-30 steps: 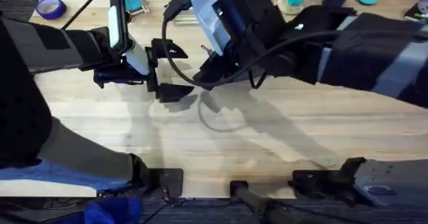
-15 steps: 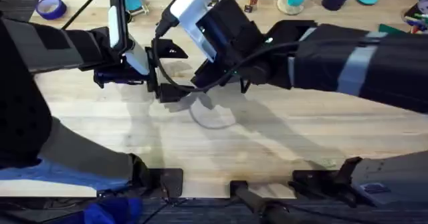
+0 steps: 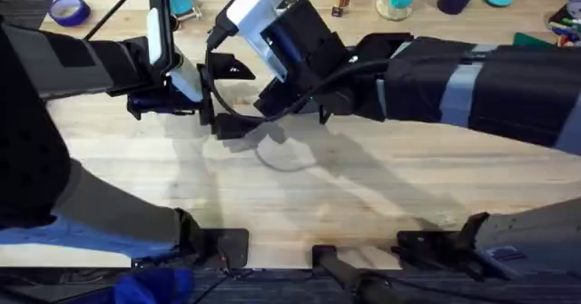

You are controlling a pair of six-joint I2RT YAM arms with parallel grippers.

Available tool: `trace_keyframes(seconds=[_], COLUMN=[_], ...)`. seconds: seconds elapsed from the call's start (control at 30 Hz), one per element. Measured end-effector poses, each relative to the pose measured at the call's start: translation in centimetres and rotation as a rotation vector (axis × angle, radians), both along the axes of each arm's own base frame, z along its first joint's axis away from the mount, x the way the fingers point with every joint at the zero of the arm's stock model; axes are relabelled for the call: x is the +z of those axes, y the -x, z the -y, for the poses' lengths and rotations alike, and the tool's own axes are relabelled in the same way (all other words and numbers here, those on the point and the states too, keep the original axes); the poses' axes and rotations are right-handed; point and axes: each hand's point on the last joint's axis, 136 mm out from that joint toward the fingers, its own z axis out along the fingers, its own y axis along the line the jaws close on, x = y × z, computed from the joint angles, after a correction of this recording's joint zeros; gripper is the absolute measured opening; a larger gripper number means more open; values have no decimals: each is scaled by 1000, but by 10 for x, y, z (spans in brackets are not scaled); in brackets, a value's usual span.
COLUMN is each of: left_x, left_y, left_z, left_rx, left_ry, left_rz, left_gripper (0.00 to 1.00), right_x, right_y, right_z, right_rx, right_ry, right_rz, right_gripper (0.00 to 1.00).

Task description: Unzip the bag, pick up the pens from the table one at a time and place them inside, then zip the bag closed.

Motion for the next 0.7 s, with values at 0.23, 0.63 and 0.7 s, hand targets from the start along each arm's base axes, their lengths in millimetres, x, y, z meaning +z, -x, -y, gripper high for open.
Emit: trace_keyframes(seconds=[0.23, 0.63, 0.7], left_x=[0, 0, 0], left_y=[0, 0, 0], left_z=[0, 0, 0], left_rx=[0, 0, 0], left_ry=[0, 0, 0], left_rz=[0, 0, 0], left_gripper=[996, 995, 995], right_x=[5, -4, -6], right_y=[-4, -6, -7], right_z=[-4, -7, -8], right_rx=[-3, -3, -3], right_ry=[-25, -19, -21], right_rz=[21, 16, 17], right_gripper=[972, 974, 974])
